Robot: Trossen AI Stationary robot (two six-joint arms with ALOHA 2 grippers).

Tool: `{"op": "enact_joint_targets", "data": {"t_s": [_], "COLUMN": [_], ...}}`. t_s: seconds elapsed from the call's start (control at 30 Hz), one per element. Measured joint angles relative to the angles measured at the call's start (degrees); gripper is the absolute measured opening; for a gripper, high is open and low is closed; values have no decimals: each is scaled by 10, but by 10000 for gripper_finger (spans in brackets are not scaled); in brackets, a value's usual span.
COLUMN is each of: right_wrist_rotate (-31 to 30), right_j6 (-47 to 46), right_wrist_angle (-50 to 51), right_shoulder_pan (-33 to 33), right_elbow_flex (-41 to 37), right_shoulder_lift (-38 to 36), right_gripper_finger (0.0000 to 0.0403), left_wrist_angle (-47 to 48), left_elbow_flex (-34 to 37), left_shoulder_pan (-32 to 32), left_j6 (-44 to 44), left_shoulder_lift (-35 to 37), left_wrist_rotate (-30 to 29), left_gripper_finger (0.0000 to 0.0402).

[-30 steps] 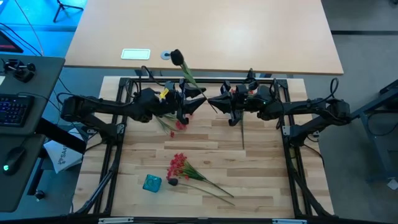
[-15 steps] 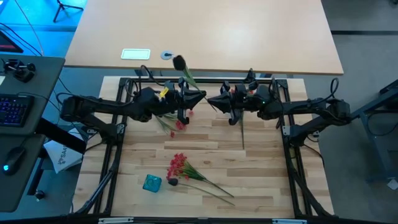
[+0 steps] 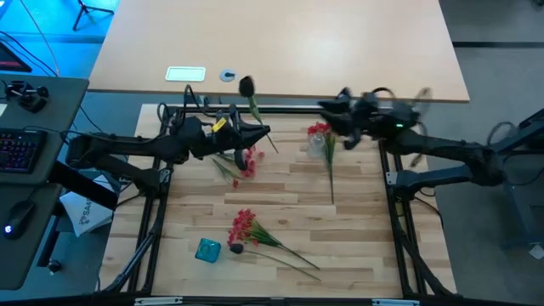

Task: Sort flowers into vase by color
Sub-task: Put the top black tulip into the transparent vase

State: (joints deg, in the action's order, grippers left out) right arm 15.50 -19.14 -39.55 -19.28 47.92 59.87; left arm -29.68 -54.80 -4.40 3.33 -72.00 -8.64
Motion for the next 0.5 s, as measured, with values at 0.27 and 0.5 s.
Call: {"op": "enact_joint_targets", "data": {"t_s": [0.27,0.5], "right_wrist_rotate": [10,10], "right_j6": [0,3], "right_wrist_angle": [-2,1], "right_shoulder_pan": [19,21], "right_elbow_flex": [0,0], "right_shoulder_lift": [-104,-128], "right_gripper_finger": [167,160], "left_wrist_angle": [-274,-274], "left_elbow_flex": [67,-39], "left_shoulder_pan": [-32,-47], "left_j6": [87,40], "left_shoulder_lift": [-141,-290], "left_wrist_rotate": [-5,1], "left_gripper_finger": [0,0]}}
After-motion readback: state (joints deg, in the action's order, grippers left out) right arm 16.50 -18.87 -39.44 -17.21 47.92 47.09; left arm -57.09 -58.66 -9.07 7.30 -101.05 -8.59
